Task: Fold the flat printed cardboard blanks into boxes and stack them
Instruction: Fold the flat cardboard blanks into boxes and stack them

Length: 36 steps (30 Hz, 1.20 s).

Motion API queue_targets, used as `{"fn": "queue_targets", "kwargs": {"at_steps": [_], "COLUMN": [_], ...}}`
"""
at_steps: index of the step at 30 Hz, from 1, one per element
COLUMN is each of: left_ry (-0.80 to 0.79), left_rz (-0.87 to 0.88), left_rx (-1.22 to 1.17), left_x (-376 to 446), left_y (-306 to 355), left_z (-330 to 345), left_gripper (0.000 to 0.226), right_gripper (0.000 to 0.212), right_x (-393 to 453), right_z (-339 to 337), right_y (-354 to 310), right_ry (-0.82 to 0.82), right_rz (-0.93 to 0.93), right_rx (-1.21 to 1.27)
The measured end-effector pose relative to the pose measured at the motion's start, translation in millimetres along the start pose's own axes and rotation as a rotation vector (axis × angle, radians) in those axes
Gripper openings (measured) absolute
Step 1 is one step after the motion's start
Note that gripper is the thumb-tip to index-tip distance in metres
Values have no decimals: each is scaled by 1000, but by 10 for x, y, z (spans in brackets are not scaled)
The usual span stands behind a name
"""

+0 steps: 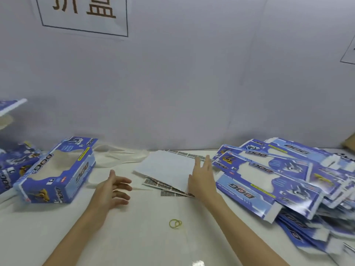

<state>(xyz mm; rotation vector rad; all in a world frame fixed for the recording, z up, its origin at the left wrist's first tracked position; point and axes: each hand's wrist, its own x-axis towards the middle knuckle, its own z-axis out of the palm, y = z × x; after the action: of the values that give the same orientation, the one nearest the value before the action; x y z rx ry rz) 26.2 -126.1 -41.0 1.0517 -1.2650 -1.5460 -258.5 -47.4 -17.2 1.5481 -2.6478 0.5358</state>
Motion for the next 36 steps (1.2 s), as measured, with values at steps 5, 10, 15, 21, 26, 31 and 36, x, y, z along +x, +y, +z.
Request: {"fn": "queue_targets", "kwargs": {"at_steps": [5, 10, 15, 21, 26, 31, 36], "left_ry": [-44, -61, -76, -74, -69, -77, 9], "left_rz": [27, 41, 61, 74, 72, 144, 339], "left_rx": [34, 51, 68, 67, 73, 107, 260], "left_x": [-34, -59, -78, -91, -111, -221, -235], "left_y": [-16, -8, 13, 46, 82, 116, 81], "left_z": [47, 63, 75, 70, 90, 175, 247], "left_gripper": [69, 70, 70, 69, 61, 35, 91], "right_gripper": [100, 118, 120, 90, 69, 26, 32], "right_x": [253, 303, 399, 626, 759, 486, -259], "right_z": [-224, -459, -546, -776, -1154, -975, -277], "right_y": [831, 1428, 1443, 1141, 585, -156, -533], "right_ry": [98, 146, 170, 431, 734, 980, 715], "right_rz": [412, 564, 569, 509, 250, -271, -710], "right_rx": [-348, -488, -443, -381, -273, 383, 591]}}
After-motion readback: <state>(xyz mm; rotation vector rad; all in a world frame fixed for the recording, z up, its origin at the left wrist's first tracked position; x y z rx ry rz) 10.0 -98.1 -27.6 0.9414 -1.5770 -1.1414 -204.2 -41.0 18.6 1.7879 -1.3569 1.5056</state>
